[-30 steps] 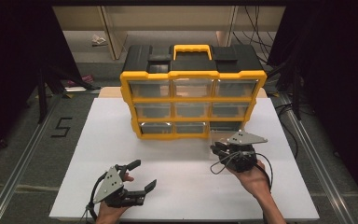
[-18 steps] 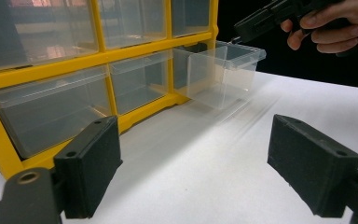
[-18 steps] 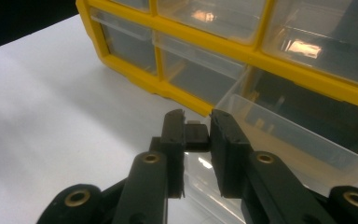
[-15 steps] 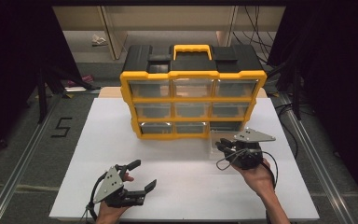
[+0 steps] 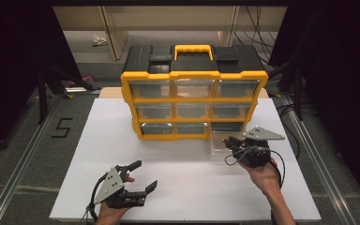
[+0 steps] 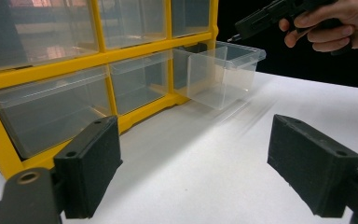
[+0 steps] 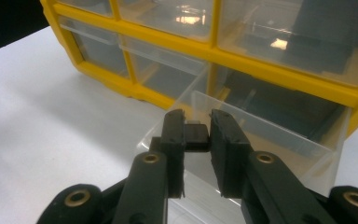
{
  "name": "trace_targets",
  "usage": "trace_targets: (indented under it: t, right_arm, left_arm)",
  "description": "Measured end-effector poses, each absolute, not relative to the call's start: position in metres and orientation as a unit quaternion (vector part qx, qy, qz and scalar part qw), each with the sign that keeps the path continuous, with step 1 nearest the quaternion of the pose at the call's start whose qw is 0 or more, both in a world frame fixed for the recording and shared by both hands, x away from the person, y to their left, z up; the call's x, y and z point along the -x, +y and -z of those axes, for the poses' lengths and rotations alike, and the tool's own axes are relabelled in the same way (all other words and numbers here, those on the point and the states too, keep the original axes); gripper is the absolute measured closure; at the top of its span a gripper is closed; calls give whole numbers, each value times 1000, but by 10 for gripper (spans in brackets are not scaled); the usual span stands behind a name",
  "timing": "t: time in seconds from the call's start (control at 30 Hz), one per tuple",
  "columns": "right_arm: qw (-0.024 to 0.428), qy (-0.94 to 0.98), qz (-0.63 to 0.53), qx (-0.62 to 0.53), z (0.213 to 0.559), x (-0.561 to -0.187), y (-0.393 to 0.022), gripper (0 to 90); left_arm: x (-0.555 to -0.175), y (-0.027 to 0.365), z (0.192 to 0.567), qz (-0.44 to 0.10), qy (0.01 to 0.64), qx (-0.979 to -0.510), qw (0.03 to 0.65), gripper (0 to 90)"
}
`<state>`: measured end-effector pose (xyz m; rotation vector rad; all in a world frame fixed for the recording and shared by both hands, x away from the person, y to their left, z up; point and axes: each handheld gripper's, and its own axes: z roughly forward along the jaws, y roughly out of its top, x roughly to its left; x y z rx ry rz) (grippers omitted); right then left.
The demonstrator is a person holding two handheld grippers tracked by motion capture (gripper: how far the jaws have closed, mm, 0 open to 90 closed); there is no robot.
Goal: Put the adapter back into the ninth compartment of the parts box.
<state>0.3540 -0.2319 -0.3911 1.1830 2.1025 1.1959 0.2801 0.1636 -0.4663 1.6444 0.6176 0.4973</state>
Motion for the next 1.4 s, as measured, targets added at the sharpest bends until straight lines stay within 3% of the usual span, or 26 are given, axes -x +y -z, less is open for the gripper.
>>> trace_targets:
  t: [0.93,1.0,1.03,1.1,1.4]
  right_arm:
    - [226,757,-416,-450,404,-363,-241,757]
    - [226,755,-417,-453,404,-362,-241,745]
    - [228,753,-421,-452,402,-362,-242,642]
    - [227,750,-428,-451,399,-361,-242,597]
    - [223,755,-438,-436,391,-357,-236,529]
  left_arm:
    - [-280,164,466,-216,268,-713,611,167]
    - [-280,164,466,-216,268,-713,611,167]
    - [-280,164,466,-216,268,-713,611,167]
    - [-280,163,466,-216,268,-713,611,167]
    - [-280,163,466,-215,268,-713,611,167]
